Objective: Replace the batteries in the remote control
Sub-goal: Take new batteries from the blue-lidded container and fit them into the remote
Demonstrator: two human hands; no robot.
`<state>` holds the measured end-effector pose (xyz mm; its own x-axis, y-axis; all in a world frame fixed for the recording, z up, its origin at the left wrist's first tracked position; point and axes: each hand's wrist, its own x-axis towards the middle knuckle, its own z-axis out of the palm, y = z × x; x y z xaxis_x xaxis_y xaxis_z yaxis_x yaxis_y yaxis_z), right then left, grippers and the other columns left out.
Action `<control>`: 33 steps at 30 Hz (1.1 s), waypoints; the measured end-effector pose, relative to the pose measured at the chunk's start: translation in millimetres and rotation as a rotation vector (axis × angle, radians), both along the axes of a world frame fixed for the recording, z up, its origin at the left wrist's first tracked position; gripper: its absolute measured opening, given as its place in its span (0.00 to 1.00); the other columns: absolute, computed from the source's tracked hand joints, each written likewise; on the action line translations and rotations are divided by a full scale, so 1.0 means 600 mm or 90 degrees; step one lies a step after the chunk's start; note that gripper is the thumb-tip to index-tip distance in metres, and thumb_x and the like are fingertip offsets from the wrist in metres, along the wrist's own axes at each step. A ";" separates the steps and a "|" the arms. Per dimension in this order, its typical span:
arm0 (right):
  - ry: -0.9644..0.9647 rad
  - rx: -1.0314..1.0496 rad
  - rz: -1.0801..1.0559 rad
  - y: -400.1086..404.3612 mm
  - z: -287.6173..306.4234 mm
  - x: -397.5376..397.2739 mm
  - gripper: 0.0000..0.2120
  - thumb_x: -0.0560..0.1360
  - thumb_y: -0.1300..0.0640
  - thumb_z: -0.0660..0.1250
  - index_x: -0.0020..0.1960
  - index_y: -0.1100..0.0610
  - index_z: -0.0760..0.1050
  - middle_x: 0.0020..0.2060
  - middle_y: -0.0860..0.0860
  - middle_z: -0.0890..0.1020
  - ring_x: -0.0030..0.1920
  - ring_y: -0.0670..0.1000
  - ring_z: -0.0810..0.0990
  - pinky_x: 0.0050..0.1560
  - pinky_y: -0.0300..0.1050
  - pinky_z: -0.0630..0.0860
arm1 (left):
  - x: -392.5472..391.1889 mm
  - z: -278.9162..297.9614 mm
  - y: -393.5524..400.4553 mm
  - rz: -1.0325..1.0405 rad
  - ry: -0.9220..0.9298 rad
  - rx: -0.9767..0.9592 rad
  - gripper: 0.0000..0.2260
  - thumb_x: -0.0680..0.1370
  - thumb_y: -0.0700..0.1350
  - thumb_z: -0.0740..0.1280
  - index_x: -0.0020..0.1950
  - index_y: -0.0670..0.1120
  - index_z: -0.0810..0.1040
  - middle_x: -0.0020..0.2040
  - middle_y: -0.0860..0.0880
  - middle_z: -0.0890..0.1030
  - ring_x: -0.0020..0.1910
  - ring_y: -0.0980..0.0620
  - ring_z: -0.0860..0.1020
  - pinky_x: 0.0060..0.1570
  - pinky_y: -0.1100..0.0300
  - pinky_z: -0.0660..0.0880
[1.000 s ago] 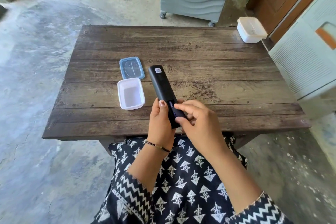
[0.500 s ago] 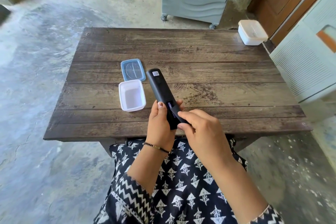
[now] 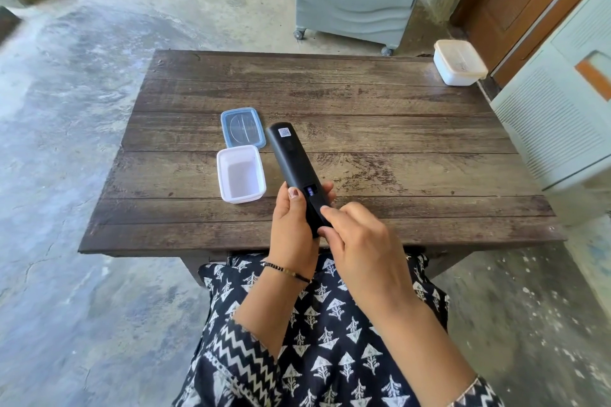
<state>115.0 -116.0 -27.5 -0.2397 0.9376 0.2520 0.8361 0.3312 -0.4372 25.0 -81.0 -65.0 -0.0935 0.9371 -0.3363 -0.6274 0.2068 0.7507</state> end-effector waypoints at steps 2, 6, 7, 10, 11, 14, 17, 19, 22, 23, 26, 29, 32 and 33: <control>-0.007 0.004 -0.010 0.000 0.001 -0.002 0.12 0.68 0.62 0.73 0.51 0.61 0.79 0.36 0.52 0.79 0.34 0.52 0.79 0.29 0.42 0.78 | 0.001 0.001 0.000 -0.002 0.009 0.004 0.12 0.82 0.45 0.49 0.53 0.45 0.71 0.48 0.42 0.79 0.45 0.48 0.77 0.47 0.54 0.75; -0.021 0.008 -0.015 0.002 0.000 -0.005 0.13 0.68 0.63 0.74 0.51 0.61 0.80 0.36 0.52 0.79 0.35 0.52 0.79 0.29 0.42 0.78 | -0.001 0.002 0.003 0.000 0.003 -0.007 0.13 0.83 0.45 0.48 0.54 0.45 0.71 0.49 0.41 0.79 0.46 0.47 0.77 0.29 0.66 0.74; -0.019 0.007 -0.019 0.003 0.001 -0.005 0.12 0.68 0.64 0.74 0.51 0.61 0.80 0.36 0.52 0.79 0.35 0.52 0.79 0.29 0.42 0.78 | -0.001 0.002 0.003 -0.001 -0.001 -0.008 0.13 0.83 0.45 0.48 0.54 0.45 0.71 0.50 0.41 0.79 0.47 0.46 0.77 0.28 0.67 0.73; -0.009 0.000 -0.025 0.009 0.002 -0.003 0.12 0.67 0.64 0.74 0.51 0.60 0.80 0.36 0.52 0.79 0.35 0.51 0.79 0.30 0.38 0.75 | -0.001 -0.001 0.004 -0.002 0.009 -0.005 0.13 0.83 0.46 0.48 0.53 0.45 0.72 0.50 0.40 0.79 0.50 0.44 0.77 0.31 0.64 0.75; -0.004 -0.005 -0.024 0.009 0.003 -0.003 0.11 0.68 0.64 0.74 0.50 0.60 0.80 0.35 0.52 0.79 0.34 0.51 0.79 0.31 0.38 0.75 | -0.002 -0.002 0.003 -0.002 0.012 -0.004 0.13 0.83 0.46 0.49 0.53 0.45 0.72 0.50 0.40 0.80 0.50 0.45 0.77 0.33 0.63 0.76; 0.002 -0.012 -0.018 0.004 0.003 -0.006 0.10 0.69 0.62 0.73 0.50 0.60 0.80 0.35 0.52 0.78 0.33 0.52 0.78 0.29 0.43 0.78 | -0.003 -0.001 0.002 -0.004 0.006 -0.006 0.13 0.83 0.45 0.49 0.53 0.45 0.72 0.48 0.42 0.80 0.48 0.47 0.79 0.43 0.56 0.79; -0.002 -0.010 -0.018 -0.002 0.001 -0.008 0.12 0.69 0.61 0.73 0.52 0.60 0.79 0.34 0.52 0.78 0.32 0.52 0.79 0.28 0.44 0.77 | -0.003 0.003 0.003 -0.007 -0.005 -0.014 0.13 0.83 0.45 0.49 0.54 0.44 0.72 0.48 0.41 0.80 0.47 0.48 0.79 0.54 0.50 0.75; -0.003 -0.014 -0.020 -0.003 -0.001 -0.007 0.13 0.69 0.61 0.73 0.53 0.60 0.79 0.35 0.52 0.78 0.33 0.52 0.78 0.28 0.44 0.77 | -0.005 0.004 0.004 -0.011 -0.012 -0.017 0.13 0.83 0.45 0.49 0.54 0.45 0.72 0.48 0.42 0.81 0.47 0.48 0.80 0.52 0.52 0.75; -0.021 -0.002 -0.024 -0.003 -0.001 -0.008 0.14 0.68 0.61 0.74 0.52 0.60 0.80 0.34 0.52 0.78 0.32 0.52 0.78 0.27 0.43 0.77 | -0.005 0.005 0.001 -0.018 -0.020 -0.017 0.14 0.83 0.45 0.49 0.53 0.45 0.73 0.48 0.42 0.81 0.47 0.48 0.80 0.44 0.56 0.77; -0.027 0.003 -0.025 -0.002 -0.001 -0.009 0.13 0.67 0.61 0.74 0.52 0.60 0.80 0.34 0.52 0.78 0.32 0.52 0.78 0.26 0.42 0.77 | -0.005 0.006 0.000 -0.020 -0.021 -0.020 0.13 0.83 0.46 0.49 0.53 0.45 0.73 0.49 0.42 0.80 0.47 0.48 0.79 0.38 0.60 0.78; -0.044 0.015 -0.024 0.000 0.000 -0.013 0.12 0.67 0.61 0.75 0.50 0.61 0.80 0.33 0.52 0.78 0.33 0.52 0.78 0.24 0.44 0.77 | -0.008 0.010 -0.003 -0.021 -0.029 -0.022 0.13 0.83 0.45 0.49 0.52 0.45 0.72 0.51 0.40 0.79 0.47 0.48 0.78 0.24 0.68 0.71; -0.065 0.014 -0.031 0.002 0.003 -0.015 0.12 0.67 0.62 0.74 0.50 0.60 0.80 0.34 0.52 0.78 0.34 0.52 0.79 0.24 0.44 0.77 | -0.010 0.010 -0.006 -0.046 -0.016 -0.008 0.12 0.83 0.45 0.49 0.53 0.44 0.72 0.53 0.38 0.77 0.36 0.55 0.79 0.23 0.69 0.70; -0.068 0.003 -0.029 0.008 0.006 -0.015 0.09 0.69 0.61 0.73 0.49 0.60 0.79 0.37 0.53 0.80 0.37 0.54 0.80 0.26 0.47 0.79 | -0.006 0.008 -0.010 -0.068 0.008 -0.005 0.13 0.82 0.44 0.49 0.51 0.45 0.73 0.52 0.39 0.78 0.27 0.60 0.76 0.24 0.69 0.70; -0.070 -0.003 -0.022 0.009 0.007 -0.015 0.09 0.69 0.61 0.72 0.49 0.60 0.79 0.39 0.53 0.80 0.38 0.54 0.80 0.27 0.47 0.79 | -0.007 0.007 -0.010 -0.069 0.011 -0.007 0.14 0.82 0.44 0.49 0.51 0.45 0.74 0.51 0.39 0.78 0.27 0.59 0.76 0.23 0.69 0.70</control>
<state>105.9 -110.4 -23.3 -0.2336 0.9467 0.2216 0.8900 0.3000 -0.3435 20.9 -87.2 -60.6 0.0027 0.9382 -0.3462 -0.5872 0.2817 0.7588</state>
